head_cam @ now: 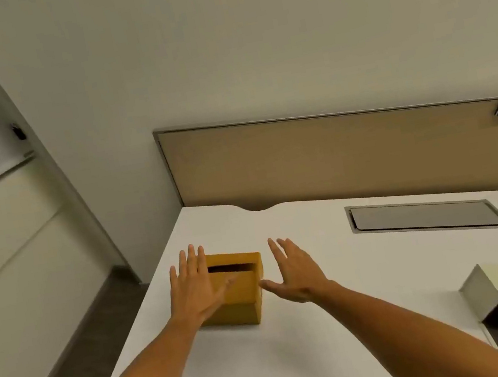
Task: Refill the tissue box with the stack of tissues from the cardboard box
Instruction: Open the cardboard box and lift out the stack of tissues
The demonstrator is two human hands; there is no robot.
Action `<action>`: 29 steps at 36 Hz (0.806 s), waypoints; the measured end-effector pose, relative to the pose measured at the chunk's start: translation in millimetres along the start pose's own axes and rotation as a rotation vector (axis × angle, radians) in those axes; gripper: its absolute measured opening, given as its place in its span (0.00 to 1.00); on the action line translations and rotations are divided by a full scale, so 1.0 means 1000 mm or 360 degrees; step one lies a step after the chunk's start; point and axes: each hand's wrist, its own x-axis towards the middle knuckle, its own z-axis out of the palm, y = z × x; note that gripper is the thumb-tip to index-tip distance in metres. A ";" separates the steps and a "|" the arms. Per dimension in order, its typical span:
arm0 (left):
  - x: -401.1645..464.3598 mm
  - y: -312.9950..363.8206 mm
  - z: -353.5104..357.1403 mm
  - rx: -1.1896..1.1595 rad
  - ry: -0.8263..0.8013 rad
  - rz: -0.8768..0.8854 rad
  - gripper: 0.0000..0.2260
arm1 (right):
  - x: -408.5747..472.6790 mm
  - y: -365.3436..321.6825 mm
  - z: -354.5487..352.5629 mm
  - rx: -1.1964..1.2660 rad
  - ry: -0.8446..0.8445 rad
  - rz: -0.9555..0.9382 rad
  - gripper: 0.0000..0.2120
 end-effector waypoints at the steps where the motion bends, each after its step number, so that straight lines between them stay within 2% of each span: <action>1: 0.001 -0.004 0.002 -0.0013 -0.0051 -0.0017 0.50 | 0.001 -0.005 0.006 0.0020 -0.0029 0.0002 0.50; 5: 0.006 -0.022 0.018 -0.0051 -0.0050 -0.0049 0.49 | 0.002 -0.021 0.028 0.0067 -0.0096 0.0044 0.49; 9: 0.008 -0.036 0.032 -0.0192 -0.0127 -0.0153 0.48 | 0.006 -0.037 0.044 0.0240 -0.0152 0.0155 0.42; 11: 0.011 -0.041 0.038 -0.0304 -0.0168 -0.0269 0.48 | 0.010 -0.043 0.050 0.0426 -0.0194 0.0273 0.39; 14: 0.015 -0.046 0.043 -0.0557 -0.0278 -0.0514 0.48 | 0.017 -0.054 0.055 0.0919 -0.0191 0.0402 0.34; 17: 0.019 -0.050 0.047 -0.0760 -0.0348 -0.0635 0.44 | 0.020 -0.062 0.057 0.1223 -0.0147 0.0431 0.32; 19: 0.020 -0.051 0.049 -0.0815 -0.0255 -0.0639 0.37 | 0.021 -0.065 0.060 0.1249 -0.0049 0.0476 0.29; 24: 0.013 -0.054 0.047 -0.1052 0.0254 -0.0782 0.22 | 0.017 -0.066 0.059 0.1419 0.0282 0.0623 0.15; 27: 0.006 -0.063 0.045 -0.1145 0.0395 -0.0830 0.23 | 0.012 -0.063 0.057 0.1417 0.0313 0.0585 0.22; 29: 0.001 -0.074 0.045 -0.1115 0.0431 -0.0740 0.27 | 0.010 -0.061 0.058 0.1380 0.0262 0.0547 0.23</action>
